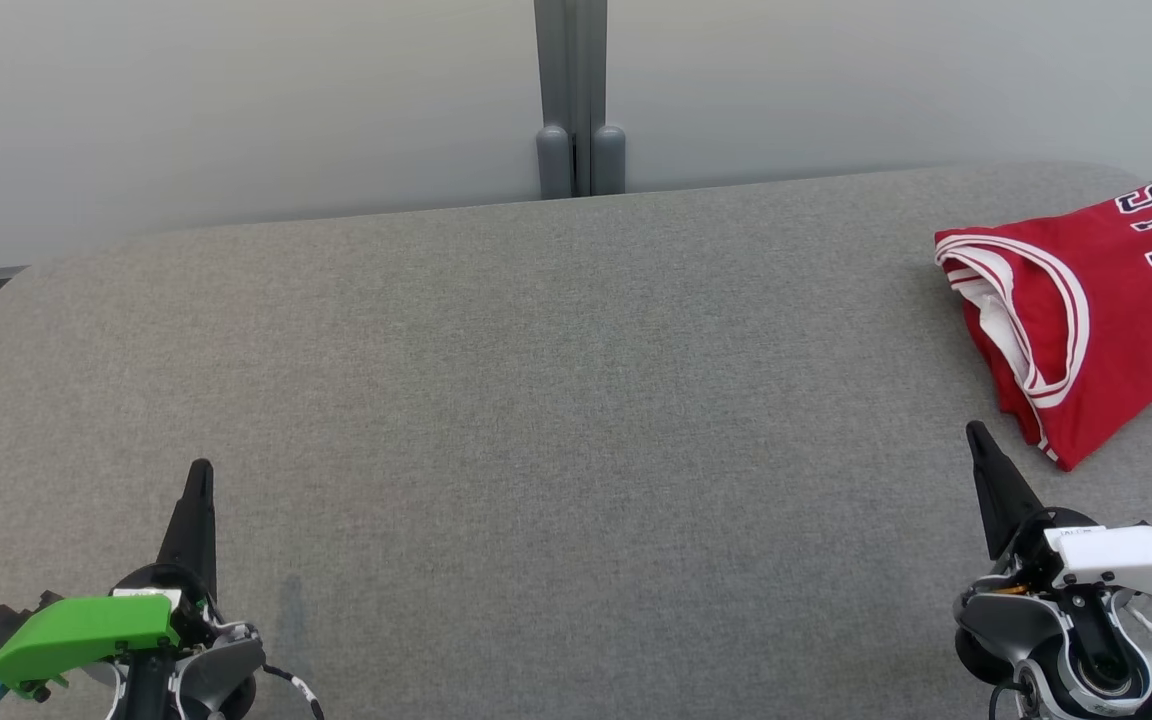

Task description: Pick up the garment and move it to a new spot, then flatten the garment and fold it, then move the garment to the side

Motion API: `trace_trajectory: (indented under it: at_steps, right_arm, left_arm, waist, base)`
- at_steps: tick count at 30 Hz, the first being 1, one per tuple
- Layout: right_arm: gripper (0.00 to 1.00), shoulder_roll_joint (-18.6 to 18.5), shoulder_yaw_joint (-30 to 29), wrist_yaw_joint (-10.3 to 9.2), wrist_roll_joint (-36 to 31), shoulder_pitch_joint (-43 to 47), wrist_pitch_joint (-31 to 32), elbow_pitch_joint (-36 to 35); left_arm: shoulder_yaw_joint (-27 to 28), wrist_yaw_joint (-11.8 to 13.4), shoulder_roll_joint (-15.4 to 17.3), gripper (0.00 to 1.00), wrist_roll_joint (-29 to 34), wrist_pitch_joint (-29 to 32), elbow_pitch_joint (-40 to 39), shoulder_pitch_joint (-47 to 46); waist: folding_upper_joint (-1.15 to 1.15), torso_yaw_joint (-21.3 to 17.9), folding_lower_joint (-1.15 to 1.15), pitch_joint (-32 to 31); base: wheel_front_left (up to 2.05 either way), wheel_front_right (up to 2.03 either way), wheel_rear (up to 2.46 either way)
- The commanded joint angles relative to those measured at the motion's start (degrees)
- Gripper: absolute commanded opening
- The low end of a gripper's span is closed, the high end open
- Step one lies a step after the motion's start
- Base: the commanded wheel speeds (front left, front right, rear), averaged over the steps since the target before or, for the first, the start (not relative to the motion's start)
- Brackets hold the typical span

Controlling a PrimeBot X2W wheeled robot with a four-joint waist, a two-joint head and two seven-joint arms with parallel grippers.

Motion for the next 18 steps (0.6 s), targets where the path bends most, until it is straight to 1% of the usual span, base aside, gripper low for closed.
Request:
trace_trajectory:
  at_steps: [1, 18]
  right_arm:
    - [0.00, 0.11, -0.17, 0.02, -0.24, -0.41, 0.11, 0.11]
    - [0.00, 0.30, -0.45, 0.02, -0.53, -0.44, 0.43, 0.12]
  left_arm:
    - [0.16, -0.31, 0.07, 0.00, -0.19, 0.24, 0.02, -0.61]
    - [0.19, -0.31, 0.06, 0.00, -0.16, 0.26, 0.02, -0.62]
  waist:
    - [0.00, 0.00, 0.00, 0.00]
    - [0.00, 0.00, 0.00, 0.00]
  base:
    - [0.00, 0.00, 0.00]
    - [0.00, 0.00, 0.00]
